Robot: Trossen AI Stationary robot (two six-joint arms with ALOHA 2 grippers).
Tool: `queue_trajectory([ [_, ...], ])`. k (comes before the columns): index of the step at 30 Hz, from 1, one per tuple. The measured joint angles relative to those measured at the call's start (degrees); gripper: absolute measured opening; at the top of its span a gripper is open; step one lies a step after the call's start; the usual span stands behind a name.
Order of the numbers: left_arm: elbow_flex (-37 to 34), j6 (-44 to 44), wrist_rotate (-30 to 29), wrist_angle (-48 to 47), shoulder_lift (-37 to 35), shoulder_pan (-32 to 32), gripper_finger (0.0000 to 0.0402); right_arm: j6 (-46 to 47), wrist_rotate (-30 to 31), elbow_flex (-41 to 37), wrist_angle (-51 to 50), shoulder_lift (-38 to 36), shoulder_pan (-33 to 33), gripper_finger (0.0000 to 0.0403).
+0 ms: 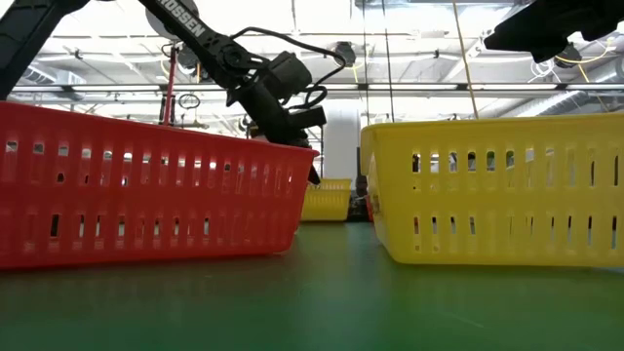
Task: Stack baskets by color
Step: Stack the bottom right yellow bin on the top yellow bin, then stack the bottom red bin on the top red bin
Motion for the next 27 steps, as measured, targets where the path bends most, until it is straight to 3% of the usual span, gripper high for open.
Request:
queue_trajectory([
  [6,0.00,-0.87,-0.01,-0.01,0.00,-0.04,0.0140,0.02,0.00,0.00,0.00,0.00,0.00,0.0116],
  [17,0.06,-3.76,-0.02,-0.04,0.00,-0.07,0.0223,-0.01,0.00,0.00,-0.01,0.00,0.00,0.0116],
  [27,2.26,-4.98,0.31,-2.48,0.00,-0.78,0.0230,-0.01,0.00,0.00,-0.04,-0.02,0.00,0.0116],
])
